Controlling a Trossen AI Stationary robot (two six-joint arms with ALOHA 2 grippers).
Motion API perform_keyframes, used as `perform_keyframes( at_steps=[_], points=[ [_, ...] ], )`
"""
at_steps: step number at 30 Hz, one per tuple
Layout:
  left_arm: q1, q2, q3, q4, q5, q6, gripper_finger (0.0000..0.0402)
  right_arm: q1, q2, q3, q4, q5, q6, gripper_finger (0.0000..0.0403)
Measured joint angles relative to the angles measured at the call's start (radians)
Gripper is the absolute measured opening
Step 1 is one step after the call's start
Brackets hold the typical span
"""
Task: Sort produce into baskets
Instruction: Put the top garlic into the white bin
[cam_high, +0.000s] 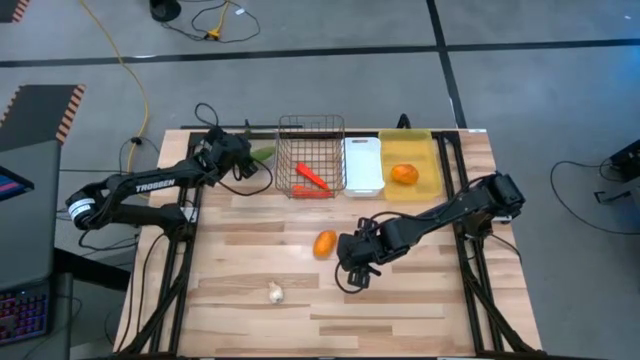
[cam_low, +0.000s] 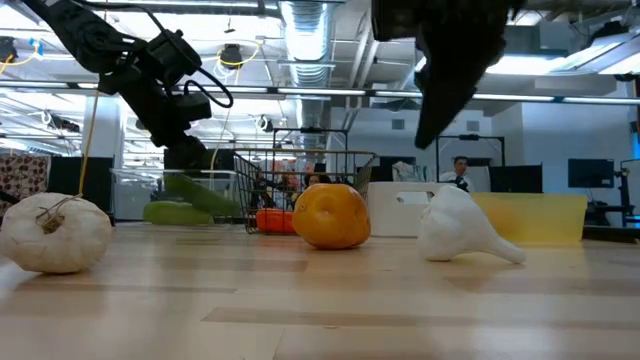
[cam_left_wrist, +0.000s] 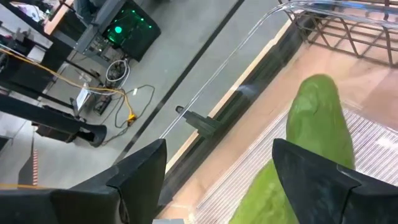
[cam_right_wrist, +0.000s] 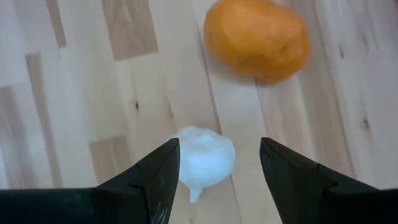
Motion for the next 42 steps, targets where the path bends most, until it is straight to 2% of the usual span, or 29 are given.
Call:
perform_keyframes(
  at_steps=[11,29,36,42],
  points=[
    [0.000,0.000,0.000,-0.002,0.033,-0.010,0.0279,0.014,0.000,-0.116,0.105,-0.004,0.000,0.0249],
    [0.000,0.000,0.000,-0.002,0.066,-0.037,0.0279,0.039,0.000,-0.132,0.126,-0.009,-0.008,0.0249],
    [0.000,0.000,0.000,-0.002,0.066,-0.037,0.0279,0.039,0.000,-0.205,0.229,-0.005,-0.008,0.0249],
    [0.000,0.000,0.000,-0.002,0.066,-0.037,0.0279,0.037,-0.002,-0.218,0.239,0.000,-0.008,0.0246]
  ],
)
